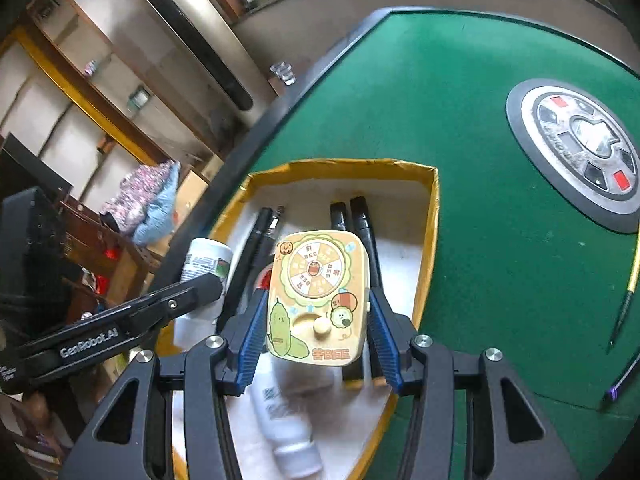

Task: Organize rigid objects
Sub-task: 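Carry the white bottle and yellow tin into the tray and release both, then move both tools back toward the yellow pencil and black marker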

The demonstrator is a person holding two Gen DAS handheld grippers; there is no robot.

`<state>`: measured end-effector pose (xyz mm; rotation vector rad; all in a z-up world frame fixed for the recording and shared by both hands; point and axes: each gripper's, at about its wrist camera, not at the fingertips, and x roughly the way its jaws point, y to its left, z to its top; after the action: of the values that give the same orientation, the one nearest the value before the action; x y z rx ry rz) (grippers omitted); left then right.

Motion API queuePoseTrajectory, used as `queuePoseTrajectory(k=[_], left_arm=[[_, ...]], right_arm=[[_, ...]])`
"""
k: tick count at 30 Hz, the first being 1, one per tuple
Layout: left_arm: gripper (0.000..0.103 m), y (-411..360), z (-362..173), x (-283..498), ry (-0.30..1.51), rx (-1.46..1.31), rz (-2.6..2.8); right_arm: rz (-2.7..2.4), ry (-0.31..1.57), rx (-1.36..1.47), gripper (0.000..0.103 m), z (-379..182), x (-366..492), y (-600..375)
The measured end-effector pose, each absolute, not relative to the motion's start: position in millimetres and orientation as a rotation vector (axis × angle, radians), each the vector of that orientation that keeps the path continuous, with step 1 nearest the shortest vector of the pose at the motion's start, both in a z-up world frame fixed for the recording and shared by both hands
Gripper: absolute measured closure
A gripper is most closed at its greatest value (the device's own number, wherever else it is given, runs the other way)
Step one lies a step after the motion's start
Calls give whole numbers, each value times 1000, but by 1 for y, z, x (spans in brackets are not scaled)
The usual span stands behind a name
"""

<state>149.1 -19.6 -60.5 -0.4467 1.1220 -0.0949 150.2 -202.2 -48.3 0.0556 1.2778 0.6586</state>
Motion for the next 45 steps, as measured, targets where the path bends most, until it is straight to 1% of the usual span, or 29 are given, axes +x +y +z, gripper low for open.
queuePoseTrajectory(k=[7,18,20,22,24,25,31,37,42,45], left_arm=[[67,-21,-72,158,1165,-416,-85],[67,-28,-72,162,1153,-389,-86],[62,-26,-72,160,1145,-400,-80],[52,-26,-70,158,1131,-414,-86],[46,-24,-66,154,1107,-432,-100],[44,-24,-64,153,1100,-439,-103],[44,-30,-44,132,1036,-458,-127],[44,-67,-17,102,981,-392,-152],[42,-107,1,80,955,-353,-216],[42,-134,5,69,949,-340,-260]], right_arm=[[628,1267,-29,54,-57,153,-192],[601,1225,-116,54,-63,153,-180],[606,1219,-118,54,-63,153,-181],[616,1217,-107,54,-63,153,-182],[627,1215,-85,54,-60,152,-188],[631,1211,-76,54,-57,150,-192],[656,1144,5,50,-28,130,-231],[667,1101,79,48,-5,100,-284],[619,1114,131,48,-11,84,-325],[555,1137,208,48,-19,80,-360]])
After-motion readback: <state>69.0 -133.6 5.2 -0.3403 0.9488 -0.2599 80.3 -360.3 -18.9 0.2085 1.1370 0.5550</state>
